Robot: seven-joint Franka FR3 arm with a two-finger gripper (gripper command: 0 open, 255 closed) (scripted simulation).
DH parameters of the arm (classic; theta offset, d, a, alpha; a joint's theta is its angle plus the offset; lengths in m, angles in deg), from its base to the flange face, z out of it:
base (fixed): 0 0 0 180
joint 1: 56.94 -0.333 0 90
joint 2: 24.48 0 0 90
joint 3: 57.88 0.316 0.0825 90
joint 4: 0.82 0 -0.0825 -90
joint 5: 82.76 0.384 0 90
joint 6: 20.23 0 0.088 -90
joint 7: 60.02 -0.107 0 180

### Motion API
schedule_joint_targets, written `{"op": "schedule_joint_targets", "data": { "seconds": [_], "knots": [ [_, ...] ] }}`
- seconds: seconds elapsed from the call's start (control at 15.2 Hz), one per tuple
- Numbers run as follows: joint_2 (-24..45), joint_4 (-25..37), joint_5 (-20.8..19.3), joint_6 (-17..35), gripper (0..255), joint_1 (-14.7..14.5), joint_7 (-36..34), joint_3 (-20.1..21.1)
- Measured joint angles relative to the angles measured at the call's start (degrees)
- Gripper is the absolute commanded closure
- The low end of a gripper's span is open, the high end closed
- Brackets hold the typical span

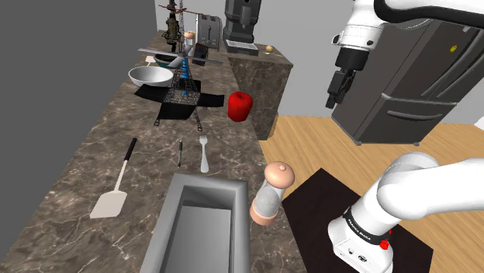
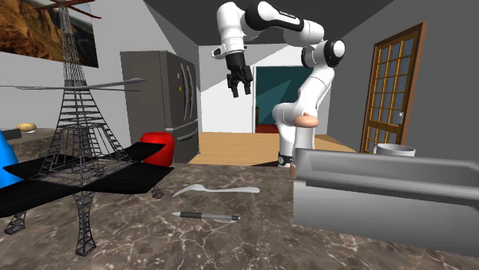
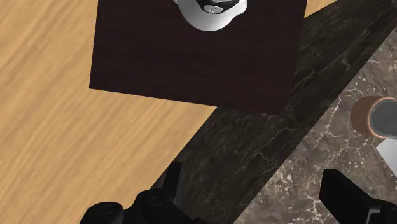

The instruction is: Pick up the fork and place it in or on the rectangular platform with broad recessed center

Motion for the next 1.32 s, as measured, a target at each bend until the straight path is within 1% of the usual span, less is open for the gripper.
{"op": "schedule_joint_targets", "data": {
  "seconds": [0.07, 0.2, 0.33, 0.66, 0.86, 0.99, 1.32],
  "knots": [
    [0.0, 0.0, 0.0, 0.0, 0, 0.0, 0.0, 0.0],
    [0.4, -0.7, 1.2, 1.3, 0, -0.1, -2.4, 1.6],
    [1.0, -1.8, 2.9, 3.2, 0, -0.3, -5.9, 3.9],
    [5.0, -2.6, 7.8, 9.2, 0, -1.2, -16.2, 10.9],
    [8.2, -2.3, 9.7, 12.8, 0, -1.3, -21.8, 14.5],
    [12.2, -0.9, 10.9, 15.9, 0, -1.4, -25.9, 17.4],
    [20.7, 3.0, 11.9, 21.8, 0, -1.2, -36.2, 23.5]
  ]
}}
